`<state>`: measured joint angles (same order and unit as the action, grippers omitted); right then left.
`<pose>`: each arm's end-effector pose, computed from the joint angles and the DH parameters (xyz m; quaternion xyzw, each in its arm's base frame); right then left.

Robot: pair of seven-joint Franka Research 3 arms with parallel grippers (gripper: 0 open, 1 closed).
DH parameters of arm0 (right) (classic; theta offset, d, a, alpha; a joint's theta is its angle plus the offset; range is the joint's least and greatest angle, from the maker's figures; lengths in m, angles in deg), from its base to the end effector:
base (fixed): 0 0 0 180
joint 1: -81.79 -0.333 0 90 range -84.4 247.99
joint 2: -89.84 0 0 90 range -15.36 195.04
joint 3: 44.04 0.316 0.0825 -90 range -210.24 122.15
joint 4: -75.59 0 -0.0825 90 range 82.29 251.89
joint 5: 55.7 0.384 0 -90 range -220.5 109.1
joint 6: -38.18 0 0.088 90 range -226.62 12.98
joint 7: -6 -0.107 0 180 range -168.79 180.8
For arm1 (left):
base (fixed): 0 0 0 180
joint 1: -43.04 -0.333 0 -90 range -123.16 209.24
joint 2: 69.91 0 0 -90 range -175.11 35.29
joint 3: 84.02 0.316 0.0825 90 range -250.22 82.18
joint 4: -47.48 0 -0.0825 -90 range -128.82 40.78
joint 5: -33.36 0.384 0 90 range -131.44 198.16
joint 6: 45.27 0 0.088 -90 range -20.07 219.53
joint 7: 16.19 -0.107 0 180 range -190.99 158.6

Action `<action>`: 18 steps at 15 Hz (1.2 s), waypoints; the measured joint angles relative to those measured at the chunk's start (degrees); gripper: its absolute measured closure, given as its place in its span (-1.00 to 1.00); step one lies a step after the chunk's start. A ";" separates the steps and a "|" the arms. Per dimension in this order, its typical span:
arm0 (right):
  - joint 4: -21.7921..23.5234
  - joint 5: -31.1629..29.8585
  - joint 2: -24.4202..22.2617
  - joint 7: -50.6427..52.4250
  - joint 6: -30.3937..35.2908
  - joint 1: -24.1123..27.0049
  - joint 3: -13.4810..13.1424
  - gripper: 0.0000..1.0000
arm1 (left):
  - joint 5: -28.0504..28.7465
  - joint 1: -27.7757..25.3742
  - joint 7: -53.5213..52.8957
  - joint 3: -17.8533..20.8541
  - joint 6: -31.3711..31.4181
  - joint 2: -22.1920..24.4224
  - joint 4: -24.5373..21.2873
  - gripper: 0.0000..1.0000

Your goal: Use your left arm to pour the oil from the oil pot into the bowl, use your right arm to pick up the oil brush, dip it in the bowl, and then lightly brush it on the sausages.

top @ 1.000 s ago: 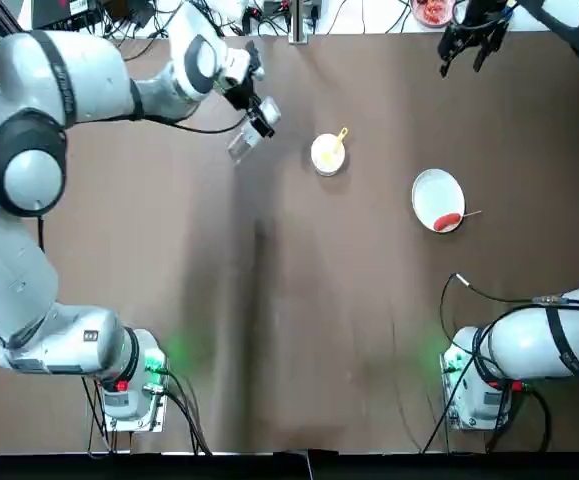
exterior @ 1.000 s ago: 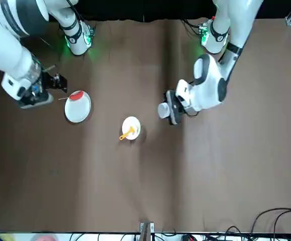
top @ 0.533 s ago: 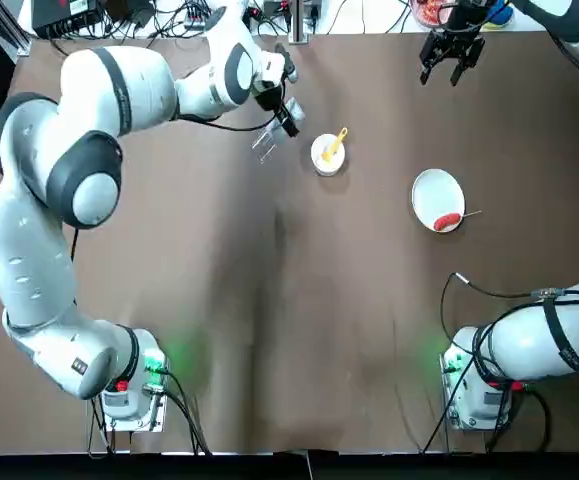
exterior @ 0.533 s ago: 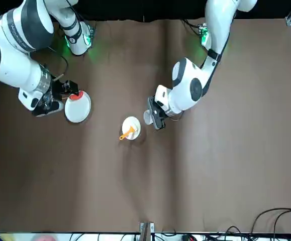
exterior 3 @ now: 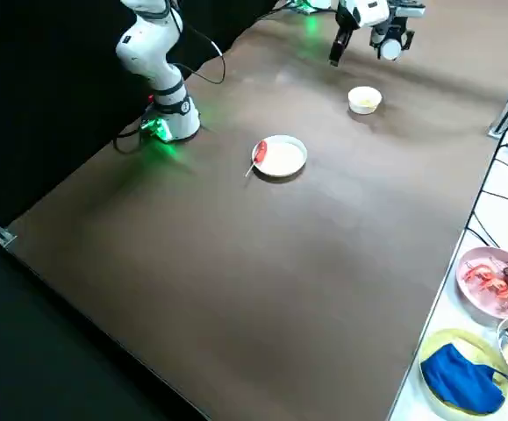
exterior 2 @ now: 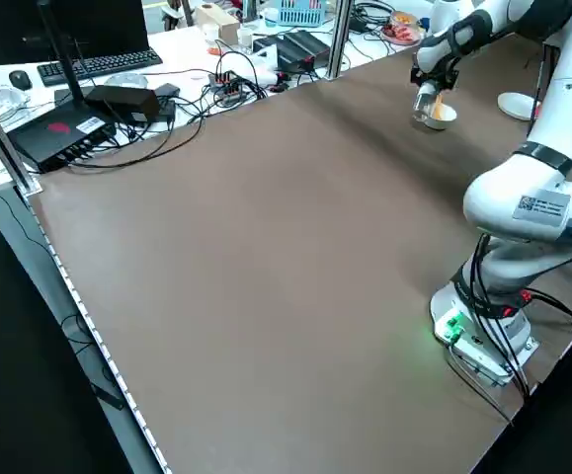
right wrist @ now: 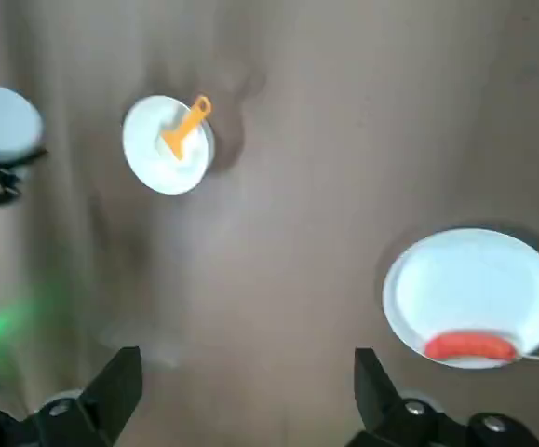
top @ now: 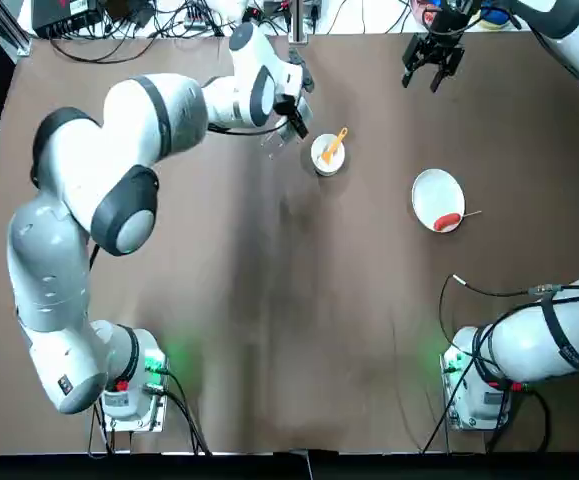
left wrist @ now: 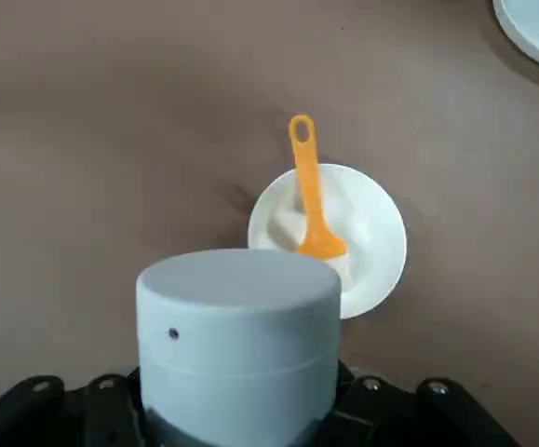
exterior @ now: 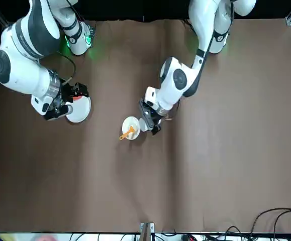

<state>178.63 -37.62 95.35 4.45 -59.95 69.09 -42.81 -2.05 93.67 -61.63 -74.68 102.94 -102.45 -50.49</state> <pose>0.5477 0.1654 0.4790 -0.9815 -0.0700 0.1096 0.1404 0.5232 -0.4644 0.2958 0.8368 -0.4995 0.1630 0.1537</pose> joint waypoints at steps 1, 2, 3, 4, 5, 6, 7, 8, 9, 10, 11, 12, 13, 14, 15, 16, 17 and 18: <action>-0.10 1.09 0.56 0.00 -0.70 -0.11 0.00 -1.00 | 1.00 0.96 0.93 0.35 0.07 -1.02 0.80 -0.10; -0.56 3.22 2.10 0.01 -1.46 -0.32 0.00 -1.00 | 3.57 3.05 2.22 1.58 0.17 -3.01 1.77 -0.10; -0.89 4.37 2.91 0.34 -1.65 -0.40 0.00 -1.00 | 4.75 4.14 2.81 2.37 0.22 -4.03 2.21 -0.10; -1.30 5.87 3.69 1.20 -1.72 -0.46 0.00 -1.00 | 5.41 5.38 3.59 3.38 0.30 -5.01 2.70 -0.10; -1.61 7.32 4.37 2.03 -1.81 -0.51 0.00 -1.00 | 5.75 6.74 4.49 4.65 0.41 -5.92 3.14 -0.10; -1.82 8.31 4.98 2.58 -2.28 -0.57 0.00 -1.00 | 5.93 8.29 5.29 6.22 0.52 -6.72 3.59 -0.10; -1.95 8.86 5.57 2.98 -3.06 -0.77 0.00 -1.00 | 5.95 9.90 5.87 7.88 0.61 -7.46 4.13 -0.10; -1.96 9.19 6.18 3.18 -4.33 -1.21 0.01 -1.00 | 5.95 11.30 6.50 9.26 0.61 -8.11 4.79 -0.10; -1.98 9.48 6.83 3.19 -5.72 -1.86 0.02 -1.00 | 5.95 12.25 7.05 10.04 0.61 -8.64 5.31 -0.10; -1.98 9.86 7.53 3.19 -6.91 -2.51 0.03 -1.00 | 5.95 12.78 7.29 10.37 0.61 -9.08 5.73 -0.10; -2.00 10.40 8.16 3.19 -7.72 -3.05 0.03 -0.99 | 5.95 13.02 7.35 10.43 0.61 -9.43 6.02 -0.10; -2.01 11.01 8.73 3.19 -8.35 -3.42 0.03 -0.99 | 5.95 13.08 7.35 10.43 0.62 -9.71 6.22 -0.10; -2.02 11.32 9.24 3.19 -9.05 -3.62 0.03 -0.97 | 5.95 13.08 7.35 10.46 0.63 -9.88 6.33 -0.10; -2.03 11.53 9.72 3.20 -9.68 -3.71 0.03 -0.97 | 5.95 13.07 7.35 10.52 0.63 -9.94 6.36 -0.10; -2.04 11.72 10.17 3.21 -10.21 -3.78 0.03 -0.95 | 5.95 13.06 7.35 10.57 0.63 -9.95 6.37 -0.10; -2.05 12.17 10.58 3.22 -10.64 -3.89 0.03 -0.94 | 5.95 13.05 7.35 10.61 0.65 -9.95 6.47 -0.10; -2.06 12.82 10.93 3.22 -11.06 -4.01 0.03 -0.93 | 5.95 13.02 7.19 10.65 0.71 -9.92 6.66 -0.10; -2.09 13.53 11.30 3.22 -11.51 -4.13 0.03 -0.90 | 5.95 12.88 6.64 10.70 0.78 -9.83 6.89 -0.10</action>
<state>176.54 -24.08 106.65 7.67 -71.45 64.96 -42.78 3.91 106.55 -54.99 -63.98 103.72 -112.28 -43.60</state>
